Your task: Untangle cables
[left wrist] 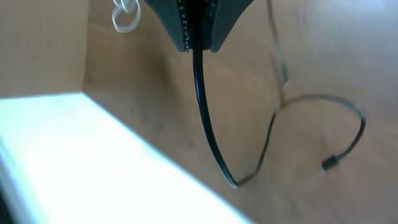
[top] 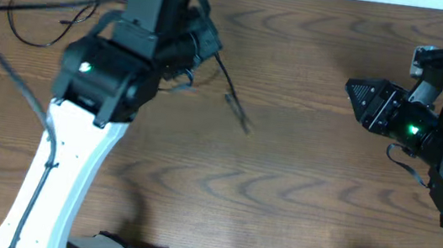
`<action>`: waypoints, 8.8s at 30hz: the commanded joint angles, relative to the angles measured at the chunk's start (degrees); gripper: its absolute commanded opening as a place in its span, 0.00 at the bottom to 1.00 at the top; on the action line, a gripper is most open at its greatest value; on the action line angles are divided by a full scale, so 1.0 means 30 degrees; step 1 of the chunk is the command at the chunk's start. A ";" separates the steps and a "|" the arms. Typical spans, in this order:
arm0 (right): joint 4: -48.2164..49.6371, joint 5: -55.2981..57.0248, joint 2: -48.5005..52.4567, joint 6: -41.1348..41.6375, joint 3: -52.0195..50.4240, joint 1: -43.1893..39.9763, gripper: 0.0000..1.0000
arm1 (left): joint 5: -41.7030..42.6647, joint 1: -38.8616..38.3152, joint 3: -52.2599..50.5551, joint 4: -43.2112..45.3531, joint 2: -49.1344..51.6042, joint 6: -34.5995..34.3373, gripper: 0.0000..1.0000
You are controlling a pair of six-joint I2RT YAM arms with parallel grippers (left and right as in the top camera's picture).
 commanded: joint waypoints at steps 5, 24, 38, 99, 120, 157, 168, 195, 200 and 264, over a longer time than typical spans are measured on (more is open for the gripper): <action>-0.0911 0.0160 0.0678 -0.0364 0.0117 -0.0168 0.32 | -0.6958 0.0102 0.0962 0.1457 0.0051 0.2579 0.08; -0.1770 0.0146 0.1457 -0.0787 0.0102 -0.0131 0.31 | -1.0426 0.8845 0.0947 0.1931 0.0787 0.2222 0.08; -0.2412 0.0153 0.1472 -0.1617 0.0080 -0.0131 0.32 | -1.0440 1.3821 0.0947 0.4932 0.5603 1.1759 0.07; -0.2178 0.0933 0.3883 -0.1625 0.0080 0.1508 0.31 | -0.4539 2.0116 -0.4437 0.4481 0.9952 1.0404 0.08; -0.2259 0.0933 0.3883 -0.1625 0.0080 0.1508 0.30 | -0.4546 2.3948 -0.7213 0.4459 0.9952 0.8561 0.35; -0.2382 0.0940 0.3920 -0.1625 -0.0066 0.1515 0.31 | 0.0736 2.0939 -0.8378 0.7410 1.1293 1.4120 0.59; -0.2084 0.0940 0.4029 -0.1545 -0.0066 0.1515 0.31 | 0.0364 2.0939 -0.8378 0.7708 1.3238 1.4513 0.46; -0.2659 0.3257 0.4371 -0.1479 -0.0066 0.1508 0.44 | 0.2463 2.1493 -0.4568 0.8488 1.2903 1.0477 0.61; -0.4073 0.6368 0.5289 -0.1479 -0.0066 0.1443 0.75 | 0.6484 2.1026 -0.4568 0.8648 1.2845 1.0462 0.64; 0.7563 0.2470 1.6815 -0.5202 0.0597 -1.2735 0.01 | -0.0838 0.1290 -0.4583 -0.1909 -0.2353 1.1846 0.95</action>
